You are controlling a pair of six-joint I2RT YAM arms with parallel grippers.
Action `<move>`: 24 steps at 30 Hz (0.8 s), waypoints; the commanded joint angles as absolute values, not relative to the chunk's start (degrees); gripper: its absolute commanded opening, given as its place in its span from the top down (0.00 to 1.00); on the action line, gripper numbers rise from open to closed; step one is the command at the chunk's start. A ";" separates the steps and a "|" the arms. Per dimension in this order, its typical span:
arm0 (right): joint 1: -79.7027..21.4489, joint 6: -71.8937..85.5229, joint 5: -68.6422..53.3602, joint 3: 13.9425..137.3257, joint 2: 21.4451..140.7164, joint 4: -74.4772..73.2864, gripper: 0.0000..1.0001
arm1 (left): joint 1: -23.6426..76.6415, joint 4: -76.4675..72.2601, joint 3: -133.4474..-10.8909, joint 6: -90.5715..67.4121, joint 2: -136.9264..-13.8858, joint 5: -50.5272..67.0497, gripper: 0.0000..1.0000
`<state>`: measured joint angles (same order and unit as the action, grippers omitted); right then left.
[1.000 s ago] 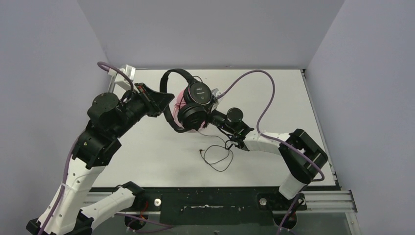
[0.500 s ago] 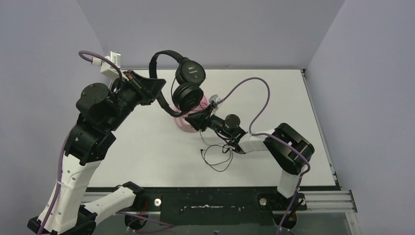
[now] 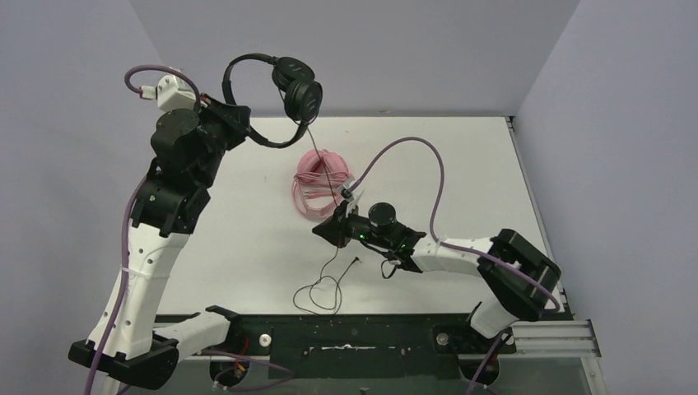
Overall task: Wrap the headphones
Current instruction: Wrap the headphones cable around the headphones.
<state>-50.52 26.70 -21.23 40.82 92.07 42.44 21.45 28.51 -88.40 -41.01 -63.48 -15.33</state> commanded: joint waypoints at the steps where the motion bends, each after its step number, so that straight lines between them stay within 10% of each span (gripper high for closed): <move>1: -53.97 21.15 -17.24 40.84 83.42 28.94 1.00 | 17.79 19.22 -92.39 -39.34 -63.81 -21.43 1.00; 24: -68.07 7.43 2.08 55.63 63.81 -18.99 1.00 | 11.39 17.31 -87.17 -18.42 -68.05 -25.15 1.00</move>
<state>-65.41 11.33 -2.24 49.67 65.78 -8.84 12.14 25.69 -88.20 -23.53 -68.34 -21.96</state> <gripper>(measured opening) 0.025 0.030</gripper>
